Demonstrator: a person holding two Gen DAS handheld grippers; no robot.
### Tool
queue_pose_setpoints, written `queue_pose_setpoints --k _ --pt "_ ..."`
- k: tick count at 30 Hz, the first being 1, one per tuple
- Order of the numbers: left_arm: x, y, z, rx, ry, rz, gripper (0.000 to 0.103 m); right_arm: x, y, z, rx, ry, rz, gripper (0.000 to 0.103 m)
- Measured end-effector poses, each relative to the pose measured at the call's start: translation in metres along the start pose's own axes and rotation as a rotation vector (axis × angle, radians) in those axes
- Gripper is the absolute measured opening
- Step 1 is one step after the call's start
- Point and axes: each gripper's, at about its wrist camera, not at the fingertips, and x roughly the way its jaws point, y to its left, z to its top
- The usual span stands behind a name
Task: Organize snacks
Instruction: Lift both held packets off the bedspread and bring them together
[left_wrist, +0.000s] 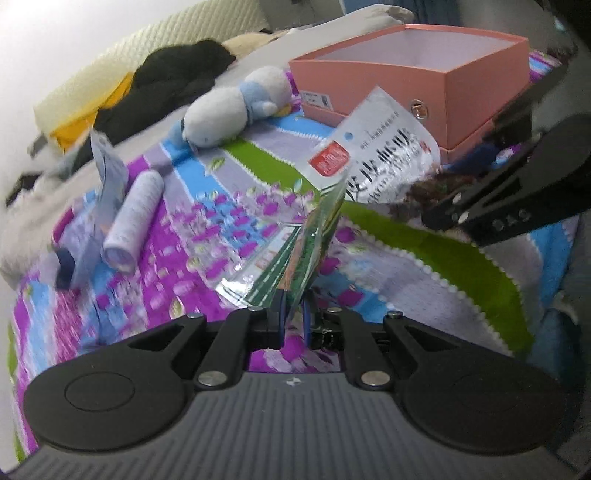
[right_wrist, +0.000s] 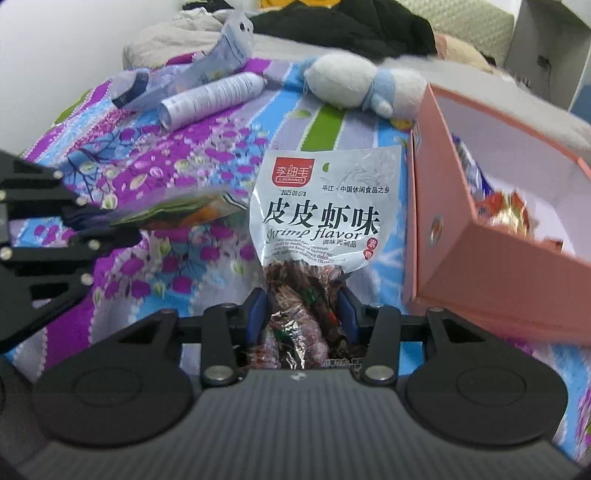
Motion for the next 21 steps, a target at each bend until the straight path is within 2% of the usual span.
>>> queue_pose_setpoints --k 4,6,7,8,9,10,11,12,14,18,21 --pt "-0.001 0.002 -0.001 -0.101 0.024 -0.04 0.012 0.009 -0.003 -0.011 0.051 0.026 0.031 0.049" --pt "0.0 0.002 -0.001 -0.153 0.043 -0.055 0.016 0.012 -0.002 -0.014 0.055 0.035 0.032 0.052" --pt "-0.001 0.002 -0.001 -0.182 0.048 -0.066 0.022 0.012 -0.002 -0.014 0.058 0.035 0.031 0.054" --pt "-0.001 0.002 -0.002 -0.217 0.056 -0.086 0.038 0.012 -0.003 -0.015 0.062 0.032 0.028 0.058" --pt "0.0 0.003 -0.002 -0.258 0.07 -0.111 0.049 0.011 -0.004 -0.015 0.067 0.025 0.031 0.069" --pt "0.002 0.005 -0.003 -0.297 0.081 -0.124 0.066 0.009 -0.005 -0.015 0.072 0.017 0.031 0.075" --pt "0.001 0.006 -0.005 -0.345 0.085 -0.131 0.071 0.008 -0.006 -0.016 0.077 0.008 0.027 0.086" --pt "-0.001 0.007 -0.008 -0.395 0.088 -0.141 0.073 0.007 -0.007 -0.016 0.08 0.001 0.022 0.088" --pt "-0.002 0.011 -0.012 -0.496 0.105 -0.171 0.082 0.005 -0.011 -0.018 0.086 -0.002 0.013 0.088" --pt "0.001 0.027 -0.022 -0.737 0.116 -0.223 0.086 0.007 -0.02 -0.026 0.106 0.002 0.02 0.088" --pt "0.006 0.039 -0.026 -0.901 0.115 -0.23 0.091 0.011 -0.023 -0.033 0.111 0.019 0.043 0.088"
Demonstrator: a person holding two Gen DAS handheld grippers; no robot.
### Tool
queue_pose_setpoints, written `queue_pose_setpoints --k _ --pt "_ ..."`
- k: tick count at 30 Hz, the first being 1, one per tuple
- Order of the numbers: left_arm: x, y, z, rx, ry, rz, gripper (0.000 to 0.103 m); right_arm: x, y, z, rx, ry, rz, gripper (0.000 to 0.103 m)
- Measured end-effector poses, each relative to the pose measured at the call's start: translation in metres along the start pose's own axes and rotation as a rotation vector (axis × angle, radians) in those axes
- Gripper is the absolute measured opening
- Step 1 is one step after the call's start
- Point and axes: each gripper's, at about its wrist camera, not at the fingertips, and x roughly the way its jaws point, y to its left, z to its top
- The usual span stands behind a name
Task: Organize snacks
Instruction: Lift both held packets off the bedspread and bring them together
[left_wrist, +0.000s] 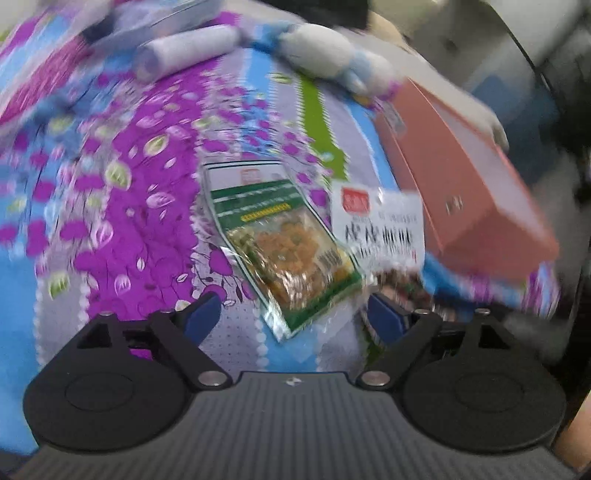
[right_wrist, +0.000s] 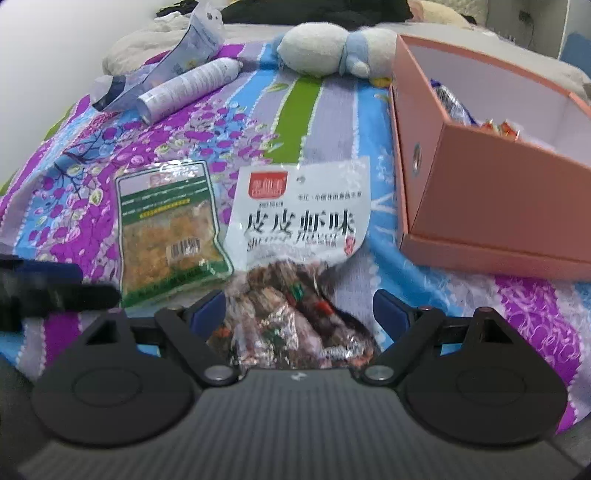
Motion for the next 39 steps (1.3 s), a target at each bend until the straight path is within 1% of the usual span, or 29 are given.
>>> queue_pose_setpoints --k 2,3,5,8,10,11,12,15,17,18,22,27,31,35,39 --pt "0.005 0.006 0.006 -0.098 0.007 -0.022 0.092 0.003 0.0 -0.004 0.003 0.003 0.016 0.088" --pt "0.008 0.007 0.009 -0.131 0.013 -0.03 0.093 0.005 0.001 -0.006 -0.001 0.002 0.024 0.088" --pt "0.013 0.007 0.014 -0.168 0.022 -0.028 0.094 0.009 0.005 -0.009 -0.023 0.007 0.024 0.088" --pt "0.022 0.003 0.02 -0.188 0.029 -0.006 0.096 0.009 0.011 -0.011 -0.072 -0.019 0.018 0.087" --pt "0.027 0.0 0.023 -0.197 0.037 -0.002 0.096 0.01 0.013 -0.012 -0.093 -0.021 0.007 0.08" --pt "0.029 0.001 0.024 -0.206 0.04 -0.002 0.096 0.009 0.013 -0.012 -0.105 -0.026 -0.002 0.072" --pt "0.03 0.0 0.024 -0.214 0.042 -0.003 0.096 0.007 0.012 -0.011 -0.116 -0.03 -0.008 0.063" --pt "0.033 0.001 0.027 -0.222 0.042 0.004 0.096 0.003 0.004 -0.008 -0.1 -0.032 0.003 0.049" --pt "0.034 0.0 0.029 -0.216 0.042 0.015 0.096 0.0 0.0 -0.006 -0.092 -0.033 0.019 0.042" --pt "0.034 -0.001 0.031 -0.212 0.039 0.019 0.096 -0.002 0.0 -0.006 -0.094 -0.038 0.026 0.032" --pt "0.033 -0.002 0.036 -0.193 0.037 0.04 0.096 -0.004 0.0 -0.005 -0.077 -0.023 0.066 0.03" --pt "0.033 -0.002 0.041 -0.171 0.032 0.065 0.096 -0.004 0.003 -0.007 -0.011 0.008 0.169 0.025" --pt "0.036 -0.005 0.044 -0.132 0.042 0.101 0.096 -0.003 0.013 -0.01 0.018 0.031 0.283 0.024" --pt "0.04 -0.012 0.041 -0.068 0.071 0.125 0.096 -0.004 0.028 -0.014 -0.016 0.039 0.308 0.024" --pt "0.045 -0.017 0.034 -0.018 0.098 0.127 0.096 -0.003 0.029 -0.013 -0.02 0.042 0.306 0.024"
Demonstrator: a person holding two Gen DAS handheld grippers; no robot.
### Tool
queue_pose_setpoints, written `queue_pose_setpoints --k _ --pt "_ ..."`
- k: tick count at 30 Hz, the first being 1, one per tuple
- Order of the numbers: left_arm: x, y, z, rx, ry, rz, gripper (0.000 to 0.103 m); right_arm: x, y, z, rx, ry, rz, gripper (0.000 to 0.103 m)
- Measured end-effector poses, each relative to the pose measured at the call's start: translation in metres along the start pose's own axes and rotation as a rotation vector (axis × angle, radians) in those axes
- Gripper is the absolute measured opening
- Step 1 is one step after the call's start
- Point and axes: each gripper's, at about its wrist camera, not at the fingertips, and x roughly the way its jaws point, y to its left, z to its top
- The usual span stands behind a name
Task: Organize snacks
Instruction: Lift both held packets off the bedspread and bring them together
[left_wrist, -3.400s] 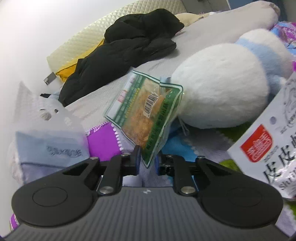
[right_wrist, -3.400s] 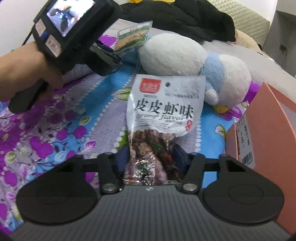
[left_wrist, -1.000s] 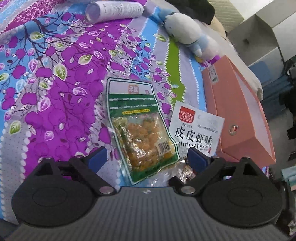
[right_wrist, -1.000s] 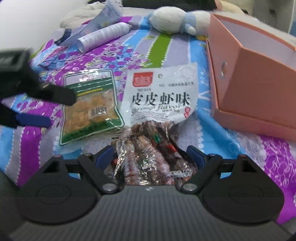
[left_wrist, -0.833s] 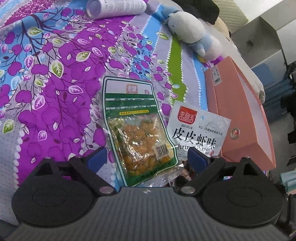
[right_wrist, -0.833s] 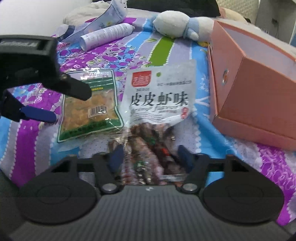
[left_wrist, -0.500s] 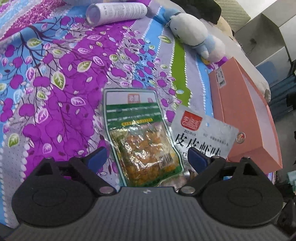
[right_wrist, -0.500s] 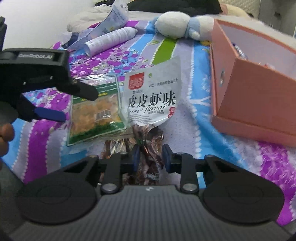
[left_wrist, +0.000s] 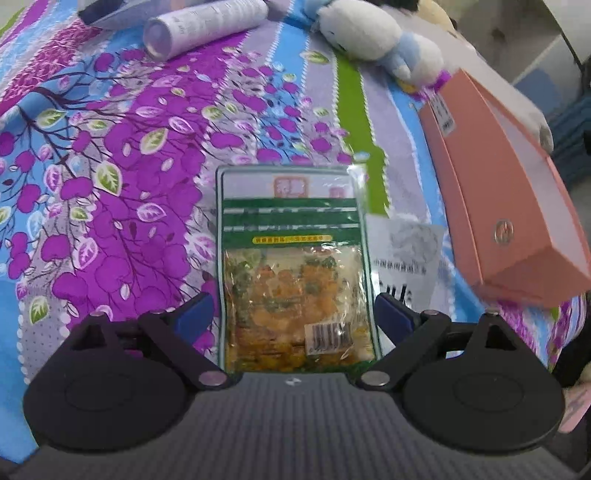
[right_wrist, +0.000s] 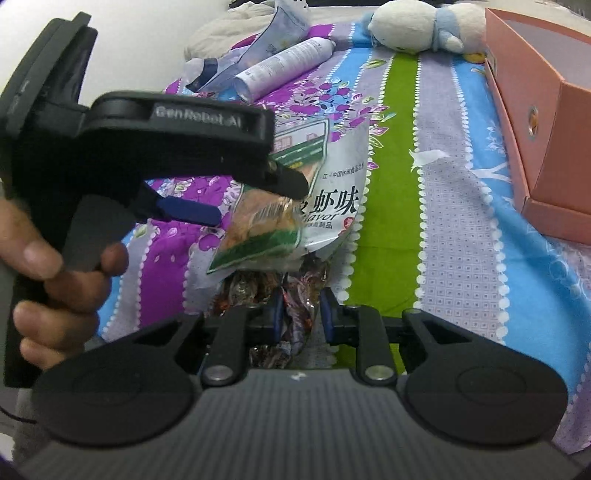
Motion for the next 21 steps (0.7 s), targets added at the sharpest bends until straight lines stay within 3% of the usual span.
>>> queue_pose_setpoints --k 12,21 --pt "0.012 -0.012 -0.008 0.088 0.009 0.052 0.095 0.001 -0.004 -0.001 0.006 0.011 0.0 0.024" --pt "0.0 -0.007 -0.009 0.12 -0.03 0.028 0.076 0.0 -0.008 0.0 0.003 0.004 -0.029 0.023"
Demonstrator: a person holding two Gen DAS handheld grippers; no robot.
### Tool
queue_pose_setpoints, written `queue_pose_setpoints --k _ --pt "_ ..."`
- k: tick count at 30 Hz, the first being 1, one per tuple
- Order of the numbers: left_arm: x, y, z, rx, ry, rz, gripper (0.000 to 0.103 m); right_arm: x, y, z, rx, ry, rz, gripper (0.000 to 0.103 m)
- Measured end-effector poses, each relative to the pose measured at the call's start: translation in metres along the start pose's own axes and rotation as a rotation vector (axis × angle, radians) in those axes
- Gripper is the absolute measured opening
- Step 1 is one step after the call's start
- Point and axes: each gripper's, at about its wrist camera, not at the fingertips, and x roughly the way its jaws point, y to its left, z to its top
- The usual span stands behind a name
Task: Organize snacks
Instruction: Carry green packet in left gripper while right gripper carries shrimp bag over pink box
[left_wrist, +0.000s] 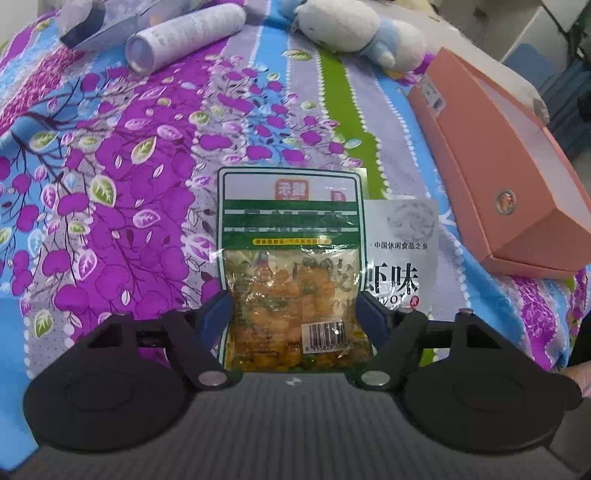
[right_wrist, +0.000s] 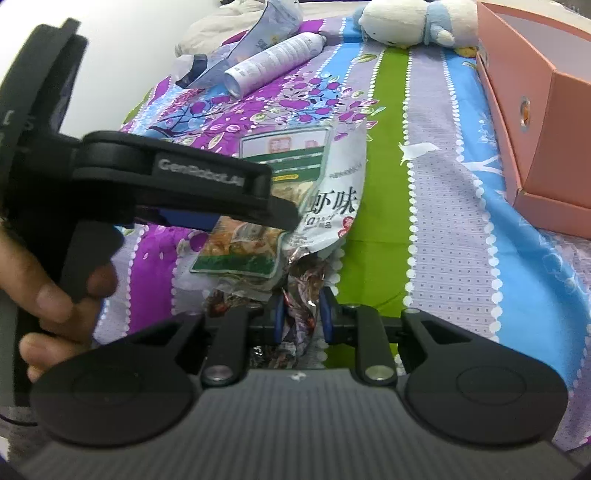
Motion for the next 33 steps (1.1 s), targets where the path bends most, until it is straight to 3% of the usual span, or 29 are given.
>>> queue_pose_setpoints --k 13,26,33 --pt "-0.016 0.004 -0.003 0.029 -0.032 -0.012 0.056 -0.015 -0.013 0.005 0.014 -0.043 -0.138 0.023" --pt "-0.056 0.003 0.009 0.001 -0.112 -0.026 0.05 -0.053 -0.016 0.02 0.037 -0.132 -0.204 0.022" --pt "-0.087 -0.017 0.019 0.028 -0.161 -0.048 0.05 -0.084 -0.012 0.035 0.024 -0.193 -0.219 0.022"
